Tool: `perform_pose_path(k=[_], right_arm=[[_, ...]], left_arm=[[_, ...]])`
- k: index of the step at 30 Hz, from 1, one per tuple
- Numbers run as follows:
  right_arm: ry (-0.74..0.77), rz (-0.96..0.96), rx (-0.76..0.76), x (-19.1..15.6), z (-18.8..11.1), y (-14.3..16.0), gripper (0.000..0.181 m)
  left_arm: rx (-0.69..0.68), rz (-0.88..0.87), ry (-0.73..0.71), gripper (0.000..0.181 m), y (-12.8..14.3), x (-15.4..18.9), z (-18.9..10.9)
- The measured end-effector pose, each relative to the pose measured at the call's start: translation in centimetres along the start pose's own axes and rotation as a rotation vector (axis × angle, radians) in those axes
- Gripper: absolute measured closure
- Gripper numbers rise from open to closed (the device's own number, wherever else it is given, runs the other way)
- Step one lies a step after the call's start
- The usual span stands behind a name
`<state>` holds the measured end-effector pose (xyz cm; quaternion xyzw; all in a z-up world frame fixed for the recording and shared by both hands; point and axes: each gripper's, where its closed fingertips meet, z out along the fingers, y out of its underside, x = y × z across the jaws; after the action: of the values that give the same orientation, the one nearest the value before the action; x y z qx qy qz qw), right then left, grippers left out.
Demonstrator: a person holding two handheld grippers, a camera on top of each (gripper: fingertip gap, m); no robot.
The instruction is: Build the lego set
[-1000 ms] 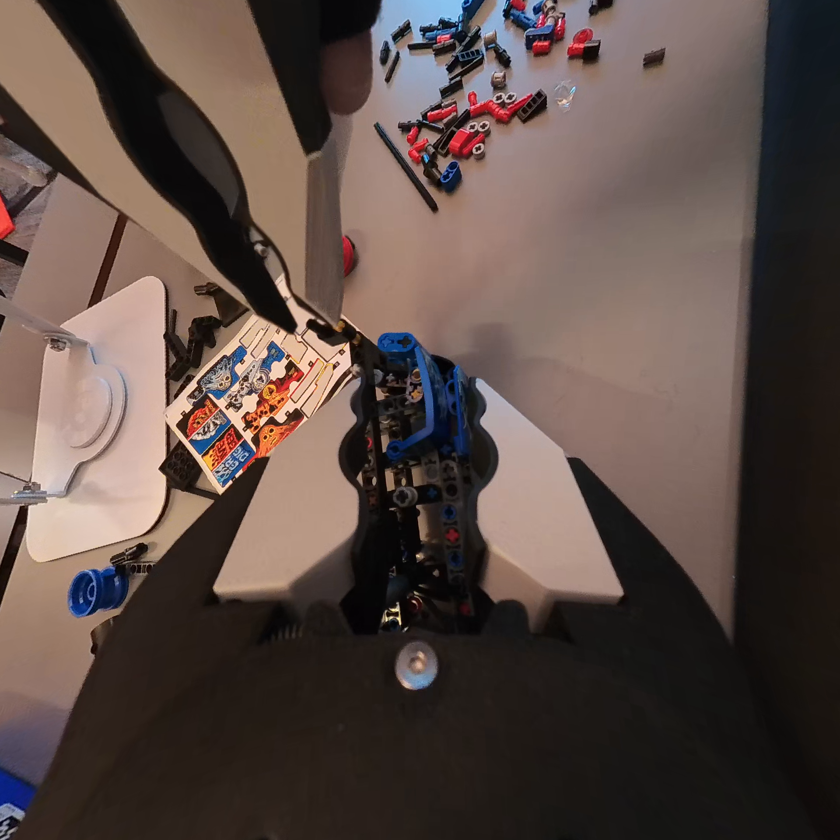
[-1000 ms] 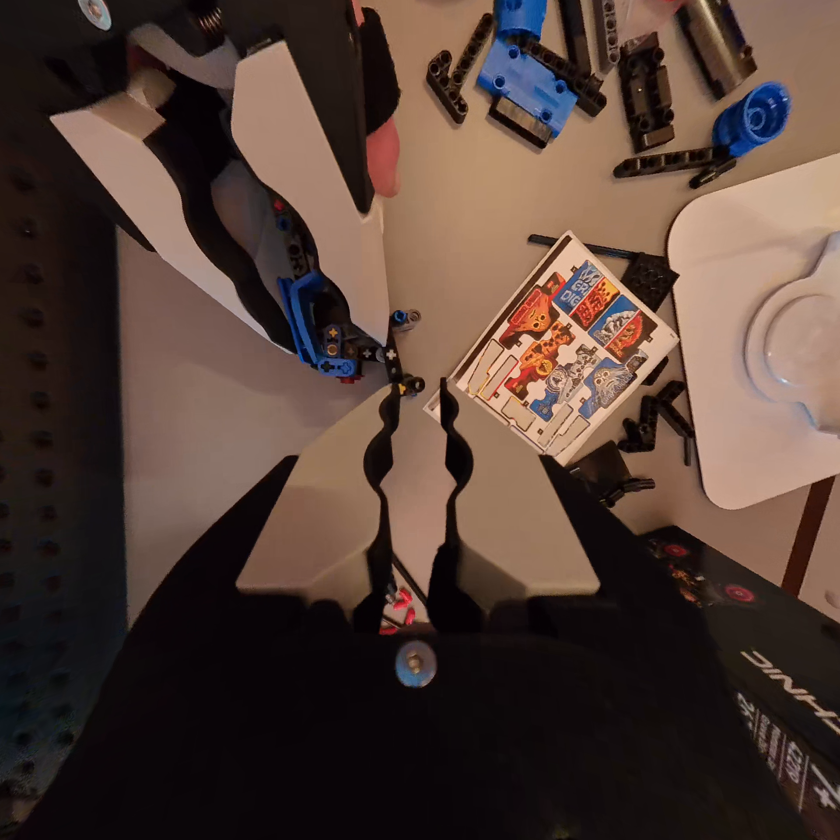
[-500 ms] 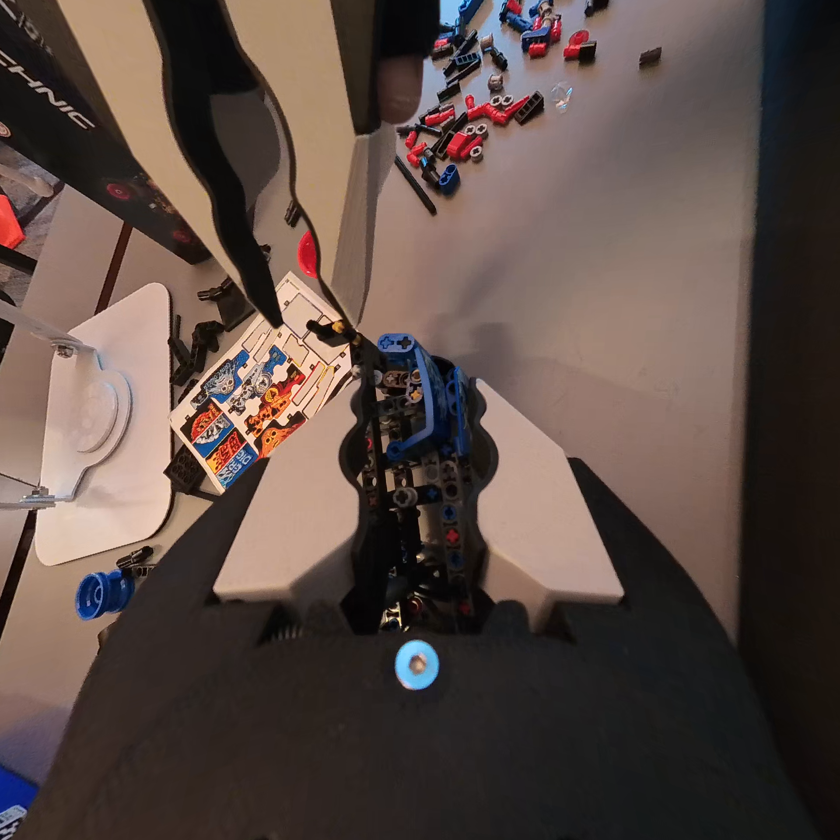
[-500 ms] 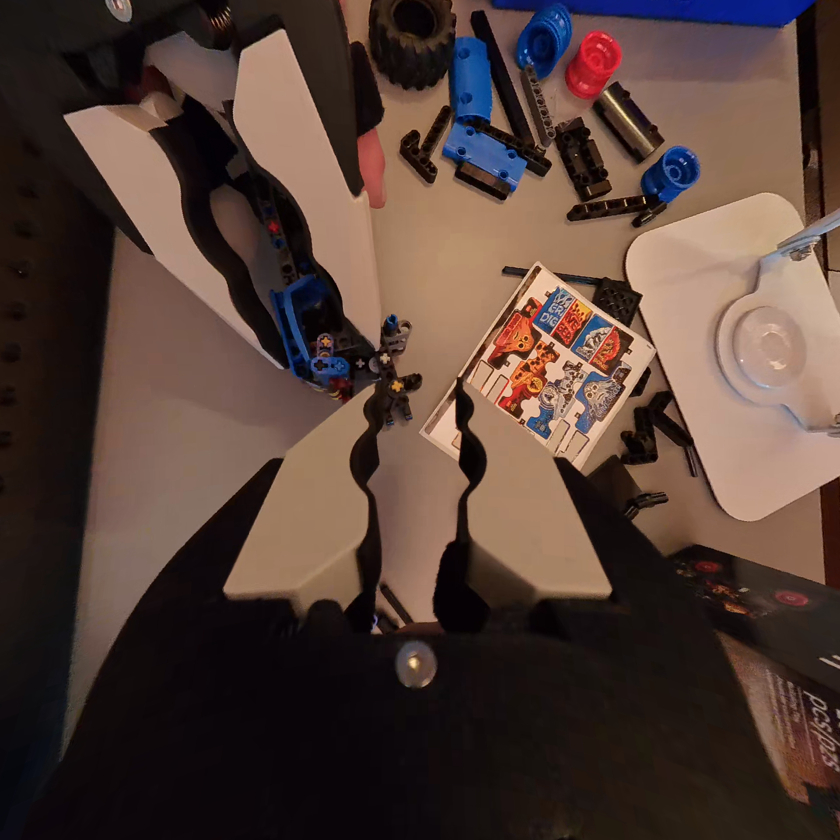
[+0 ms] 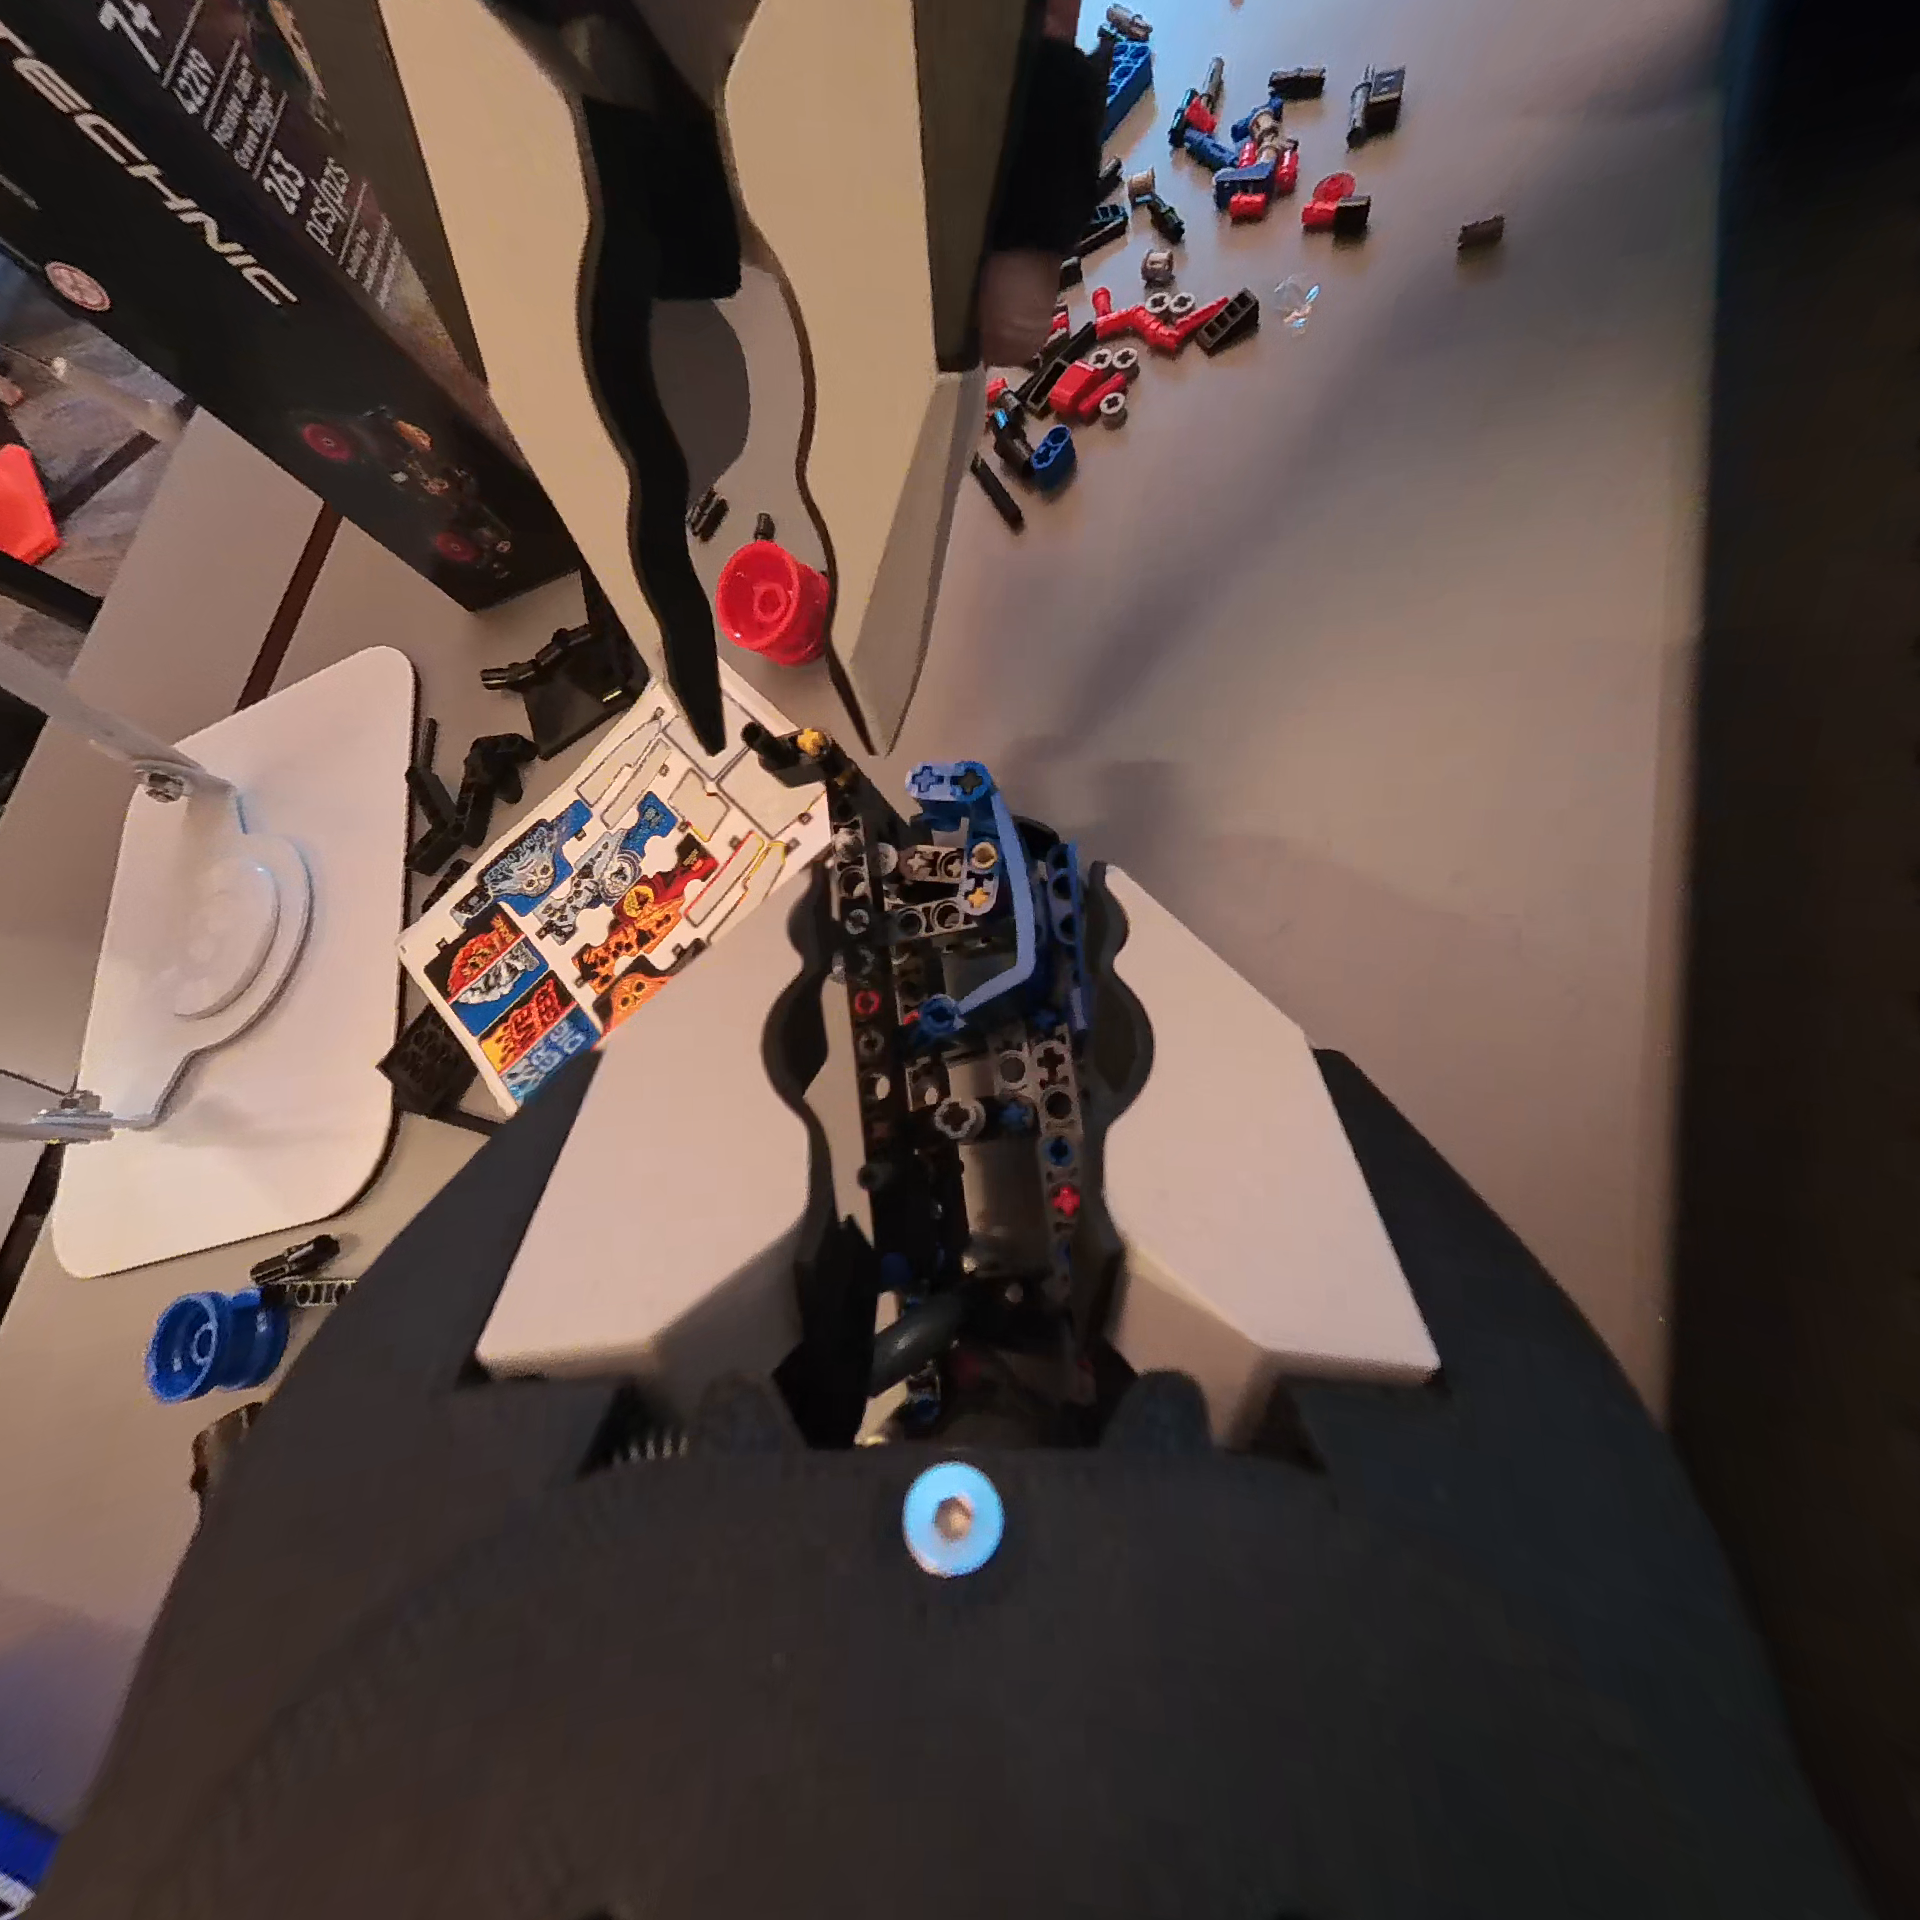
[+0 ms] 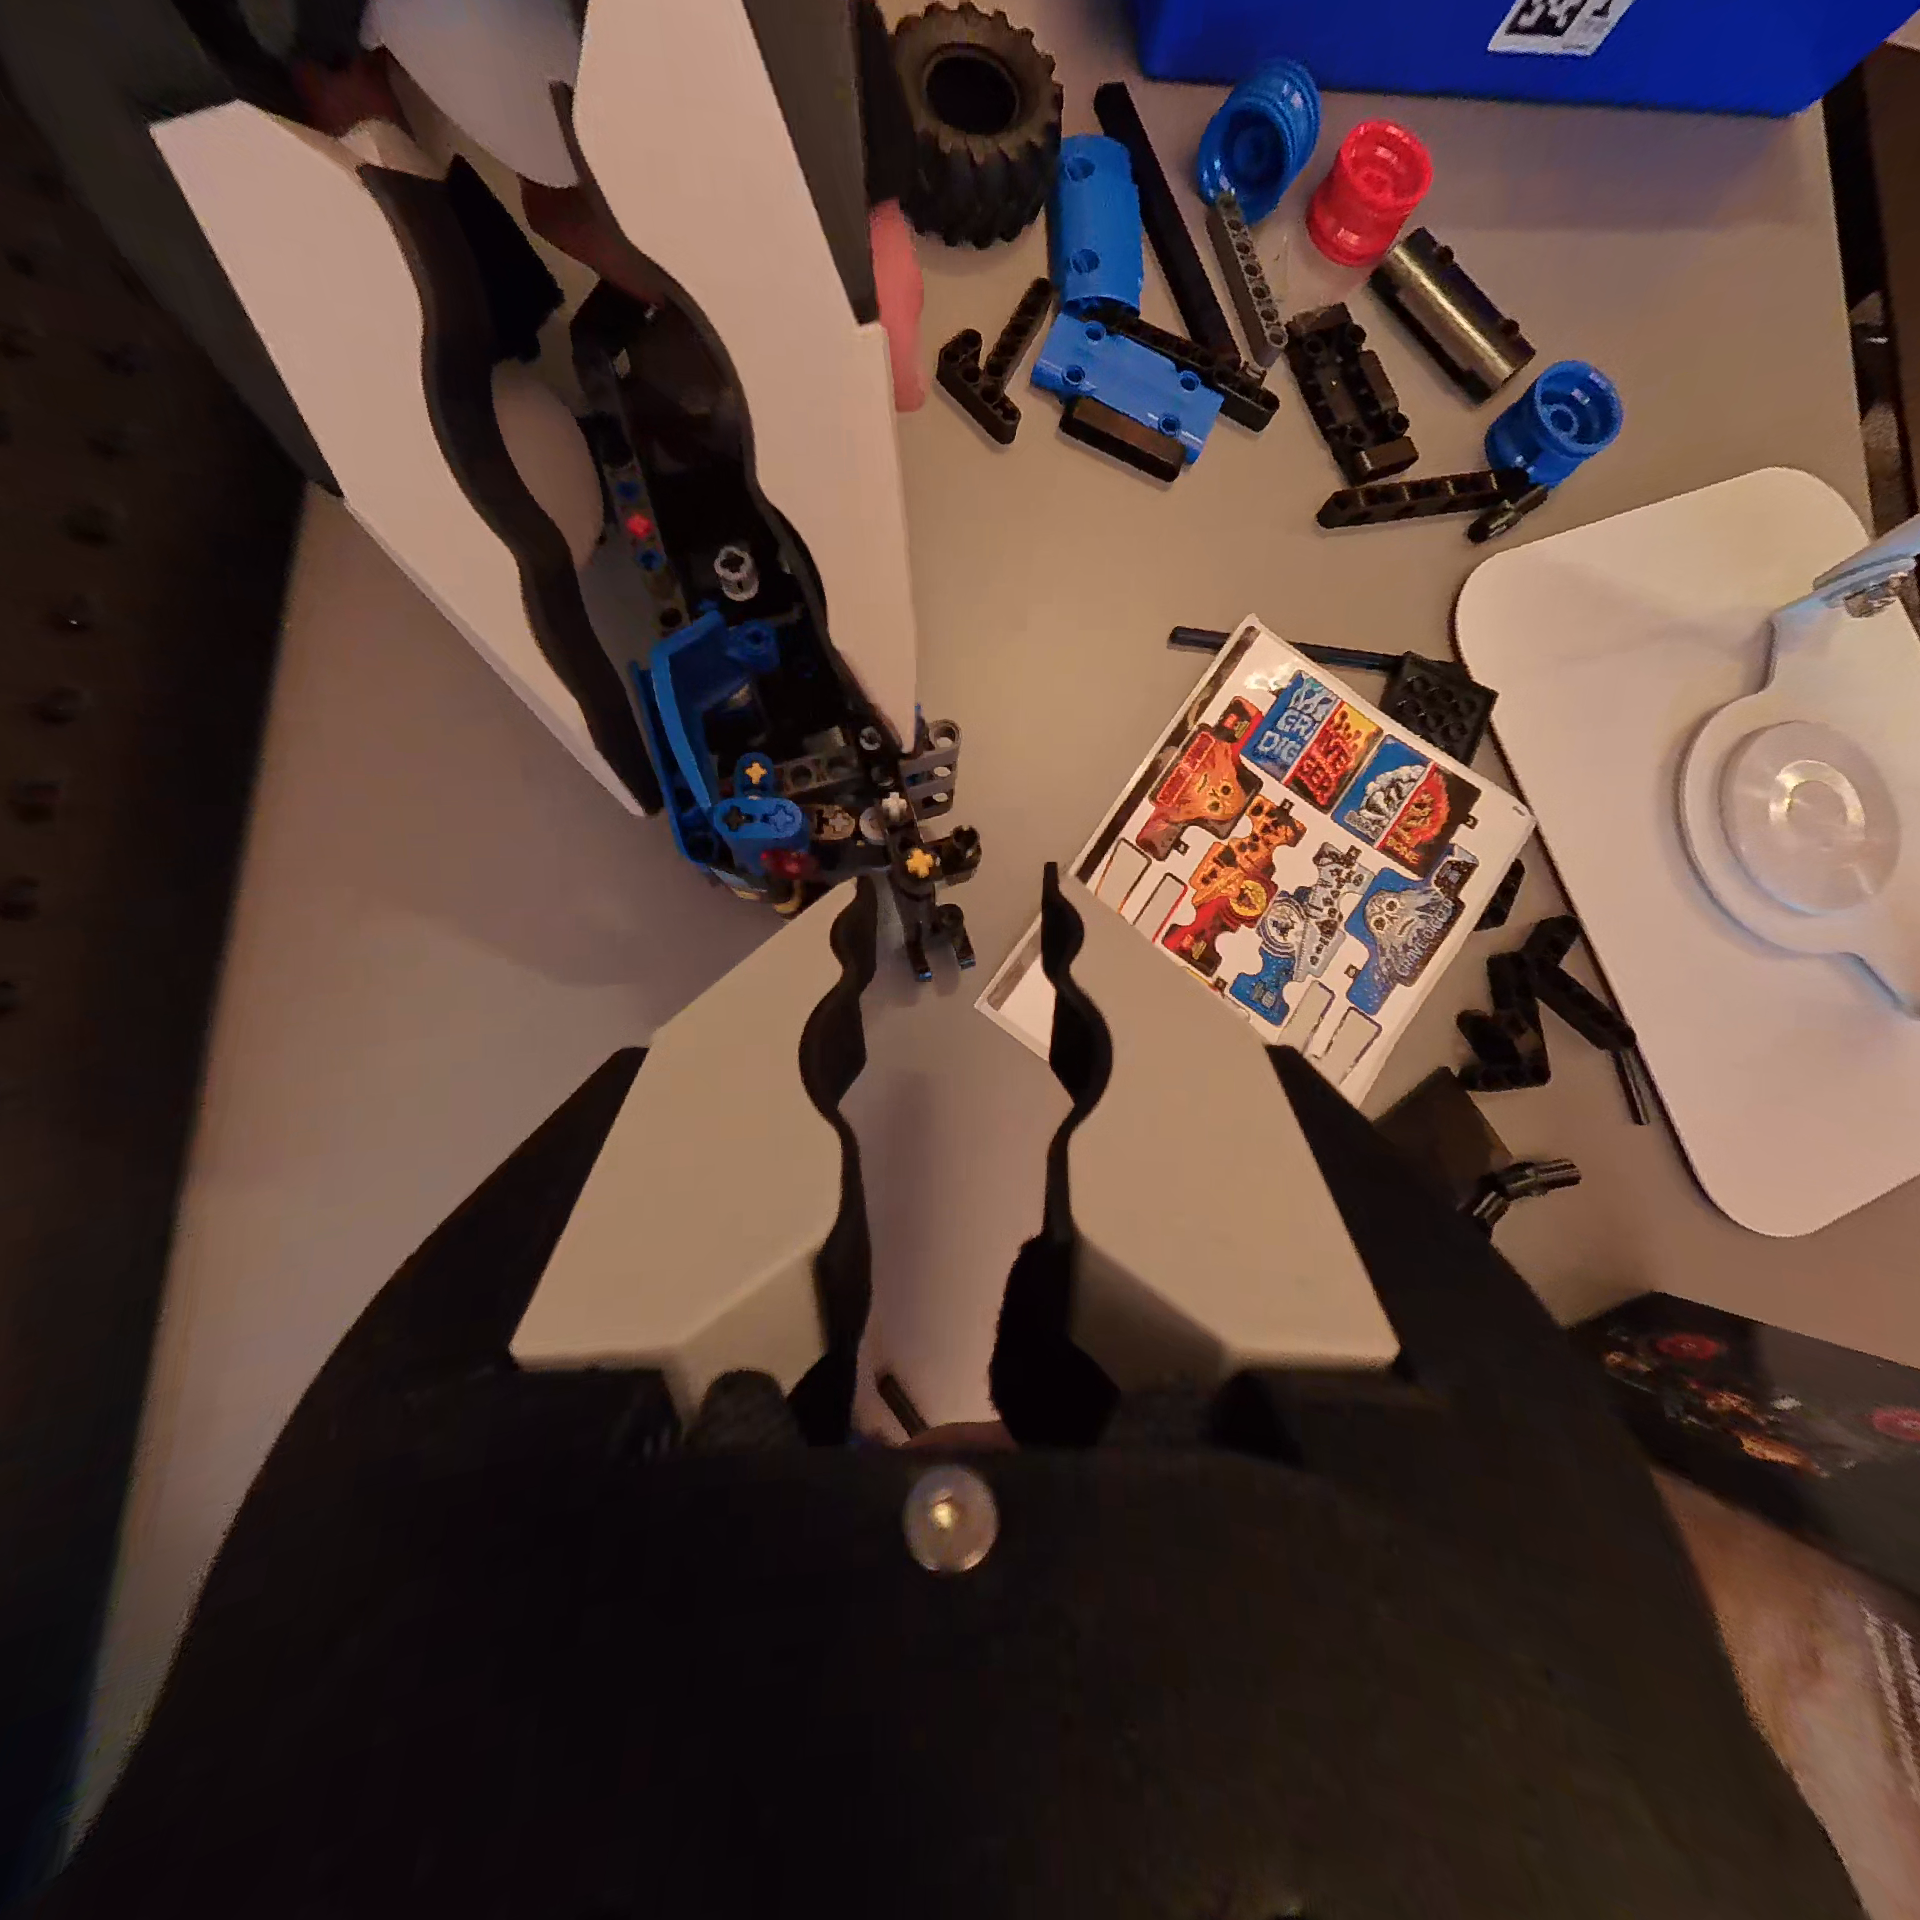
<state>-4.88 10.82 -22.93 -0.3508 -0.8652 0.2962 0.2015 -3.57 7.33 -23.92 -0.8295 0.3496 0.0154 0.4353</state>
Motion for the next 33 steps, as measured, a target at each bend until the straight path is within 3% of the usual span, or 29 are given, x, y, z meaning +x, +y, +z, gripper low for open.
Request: perform_pose_path(k=[7, 33], right_arm=[[-0.026, 0.013, 0.049, -0.11, 0.31, -0.45, 0.168], [-0.032, 0.021, 0.092, -0.10, 0.65, -0.45, 0.168]], left_arm=[[-0.007, -0.015, 0.011, 0.136, 0.13, -0.15, 0.19], [-0.008, -0.016, 0.024, 0.140, 0.20, 0.09, 0.30]])
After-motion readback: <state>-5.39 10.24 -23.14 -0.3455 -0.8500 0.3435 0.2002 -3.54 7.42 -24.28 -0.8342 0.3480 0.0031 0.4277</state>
